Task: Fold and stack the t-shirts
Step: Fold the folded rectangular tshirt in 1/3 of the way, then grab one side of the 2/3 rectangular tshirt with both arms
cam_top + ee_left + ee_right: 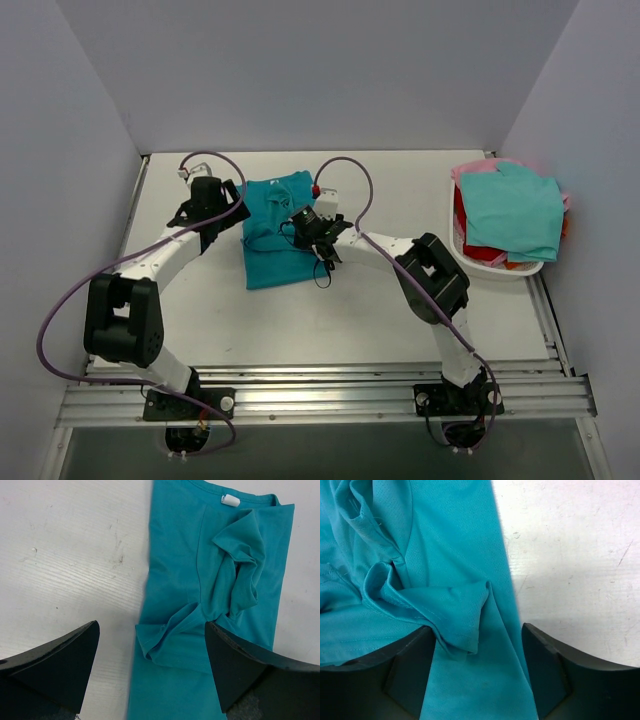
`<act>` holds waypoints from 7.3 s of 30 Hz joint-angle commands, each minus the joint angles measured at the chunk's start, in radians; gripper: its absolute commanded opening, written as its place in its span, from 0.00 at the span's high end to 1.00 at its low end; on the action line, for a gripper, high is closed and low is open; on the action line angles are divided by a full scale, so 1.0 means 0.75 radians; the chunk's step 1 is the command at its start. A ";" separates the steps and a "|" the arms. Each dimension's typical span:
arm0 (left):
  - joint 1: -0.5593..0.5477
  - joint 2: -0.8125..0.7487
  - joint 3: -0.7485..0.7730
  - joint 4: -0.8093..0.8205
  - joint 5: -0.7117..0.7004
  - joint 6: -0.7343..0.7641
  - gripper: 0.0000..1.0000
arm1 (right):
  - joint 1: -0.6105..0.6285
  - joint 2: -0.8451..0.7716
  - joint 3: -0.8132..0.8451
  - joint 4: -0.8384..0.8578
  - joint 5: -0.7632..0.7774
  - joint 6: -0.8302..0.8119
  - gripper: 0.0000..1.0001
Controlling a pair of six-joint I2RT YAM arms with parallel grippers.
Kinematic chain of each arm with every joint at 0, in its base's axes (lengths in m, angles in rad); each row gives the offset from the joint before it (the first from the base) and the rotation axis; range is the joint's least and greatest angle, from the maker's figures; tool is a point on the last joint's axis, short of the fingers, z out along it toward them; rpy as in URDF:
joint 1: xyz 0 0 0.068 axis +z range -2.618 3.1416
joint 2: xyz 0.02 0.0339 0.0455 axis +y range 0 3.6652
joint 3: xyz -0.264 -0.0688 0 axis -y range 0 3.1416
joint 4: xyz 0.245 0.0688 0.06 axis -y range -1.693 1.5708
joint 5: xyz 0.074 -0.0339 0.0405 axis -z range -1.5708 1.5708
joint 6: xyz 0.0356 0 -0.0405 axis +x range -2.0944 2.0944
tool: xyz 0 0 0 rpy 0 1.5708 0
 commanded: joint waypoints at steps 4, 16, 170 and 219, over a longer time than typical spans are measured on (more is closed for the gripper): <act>0.009 0.016 0.017 0.064 0.013 0.005 0.05 | -0.005 -0.029 0.059 -0.010 0.010 -0.017 0.46; 0.009 0.018 0.013 0.072 0.003 0.007 0.05 | -0.007 0.026 0.099 -0.008 -0.017 -0.021 0.70; -0.455 0.861 0.944 -0.044 -0.349 0.760 0.85 | -0.481 -0.223 -0.398 0.391 -0.276 -0.005 0.04; -0.406 0.108 -0.228 0.354 -0.089 -0.429 0.02 | -0.449 -0.064 -0.209 0.460 -0.467 0.003 0.14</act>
